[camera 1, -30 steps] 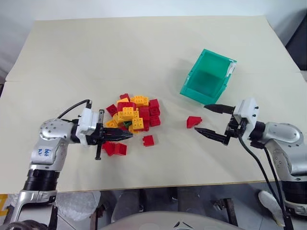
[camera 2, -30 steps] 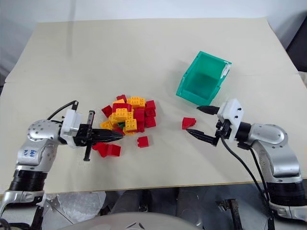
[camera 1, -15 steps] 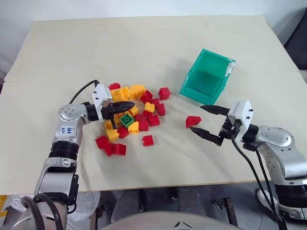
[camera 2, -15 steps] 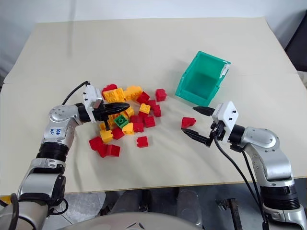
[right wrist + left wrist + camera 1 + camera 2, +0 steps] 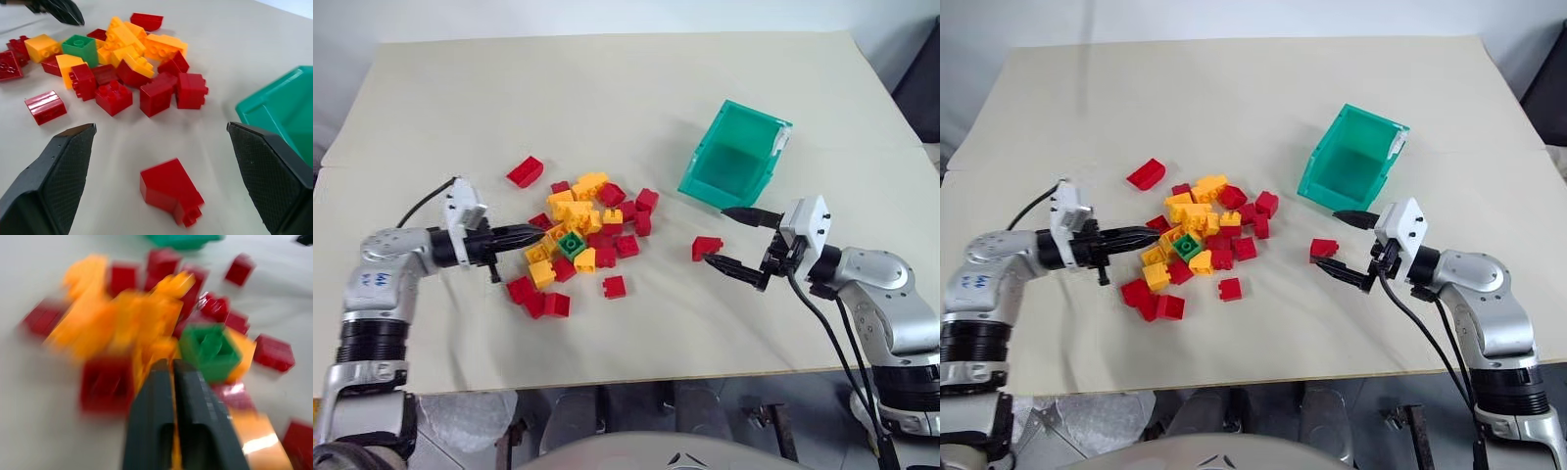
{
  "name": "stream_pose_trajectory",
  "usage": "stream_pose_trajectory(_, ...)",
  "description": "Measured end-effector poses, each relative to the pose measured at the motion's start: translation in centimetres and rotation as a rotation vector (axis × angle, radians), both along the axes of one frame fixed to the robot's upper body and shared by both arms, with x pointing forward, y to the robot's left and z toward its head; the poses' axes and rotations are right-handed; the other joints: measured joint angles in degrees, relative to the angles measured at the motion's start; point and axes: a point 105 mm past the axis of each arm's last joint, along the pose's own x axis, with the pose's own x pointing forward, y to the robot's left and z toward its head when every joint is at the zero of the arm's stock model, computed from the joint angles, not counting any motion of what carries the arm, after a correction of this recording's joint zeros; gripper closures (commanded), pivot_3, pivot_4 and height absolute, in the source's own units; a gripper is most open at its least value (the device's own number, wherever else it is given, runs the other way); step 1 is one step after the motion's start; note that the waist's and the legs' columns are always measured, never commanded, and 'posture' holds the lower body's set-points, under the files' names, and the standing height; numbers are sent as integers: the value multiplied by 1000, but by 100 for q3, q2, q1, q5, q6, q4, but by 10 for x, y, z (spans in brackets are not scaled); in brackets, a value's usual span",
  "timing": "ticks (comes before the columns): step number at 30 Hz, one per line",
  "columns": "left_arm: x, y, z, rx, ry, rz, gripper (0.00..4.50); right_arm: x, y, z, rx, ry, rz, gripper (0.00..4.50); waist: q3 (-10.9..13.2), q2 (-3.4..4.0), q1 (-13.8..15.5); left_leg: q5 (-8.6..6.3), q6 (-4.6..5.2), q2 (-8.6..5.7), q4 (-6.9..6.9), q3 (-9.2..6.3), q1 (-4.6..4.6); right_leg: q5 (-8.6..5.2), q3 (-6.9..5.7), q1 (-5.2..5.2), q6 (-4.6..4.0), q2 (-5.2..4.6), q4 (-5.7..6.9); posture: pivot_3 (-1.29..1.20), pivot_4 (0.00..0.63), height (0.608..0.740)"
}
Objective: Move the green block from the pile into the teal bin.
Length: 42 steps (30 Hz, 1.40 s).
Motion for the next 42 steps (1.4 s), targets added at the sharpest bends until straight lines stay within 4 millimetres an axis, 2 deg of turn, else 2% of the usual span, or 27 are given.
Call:
stream_pose_trajectory(5, -45, 37, 0, 57, 25, 65, 1743, 6, -3, -4, -10, 27, 16, 0, 1, 0, -75, -15, -14, 16, -3, 9, -7, -9, -4, -22, -15, 8, -1, 0, 150, 740)
stream_pose_trajectory(10, -64, 44, 7, 80, 12, 82, 205, 9, 3, 0, -16, 23, 56, 0, 3, 4, -9, -14, -16, 19, -2, 13, -7, -10, -2, -24, -17, 9, 5, 0, 150, 740)
stream_pose_trajectory(11, -66, 46, 8, 84, 10, 86, 30, 9, 3, 0, -16, 22, 60, 0, 3, 4, -8, -14, -16, 18, -2, 13, -6, -10, -2, -24, -17, 9, 5, 0, 150, 740)
stream_pose_trajectory(13, -68, 45, 14, 86, -14, 87, 30, 9, 4, 2, -17, 20, 72, 0, 3, 4, -11, -15, -17, 19, -2, 13, -6, -11, -1, -25, -19, 9, 7, 0, 150, 740)
stream_pose_trajectory(17, -58, 26, 25, 88, -95, 53, 30, 5, 7, 4, -11, 27, 110, 0, 3, 4, 2, -15, -17, 17, -2, 14, -6, -11, 0, -26, -19, 8, 9, 0, 150, 740)
stream_pose_trajectory(20, -49, 8, 18, 85, -110, 27, 30, -2, 11, 5, -14, 25, 147, 0, 3, 4, -13, -15, -17, 16, -2, 19, -6, -10, 1, -27, -18, 12, 10, 0, 150, 740)
stream_pose_trajectory(26, -16, -35, 1, 204, -167, 33, 30, -6, 10, 6, -1, 19, 114, 0, 2, 3, 4, -14, -17, 13, -2, 24, -5, -10, 5, -28, -17, 15, 15, 0, 150, 740)
stream_pose_trajectory(32, 7, -54, 3, 279, -183, 18, 30, -12, 7, 2, 13, 20, 61, 0, 1, 1, 4, -13, -16, 12, -2, 29, -3, -9, 9, -29, -17, 17, 14, 0, 150, 740)
stream_pose_trajectory(35, 10, -59, 5, 320, -177, -12, 613, -13, 6, 1, 17, 22, 40, 0, 1, 2, -1, -11, -16, 12, -2, 32, 3, -9, 14, -26, -17, 17, 19, 0, 150, 740)
stream_pose_trajectory(42, 9, -68, 0, 333, -121, -75, 2776, -15, 6, 0, 23, 19, 15, 0, -1, 2, 12, -3, -15, 11, 2, 31, 12, -9, 23, -19, -16, 16, 30, 0, 150, 740)
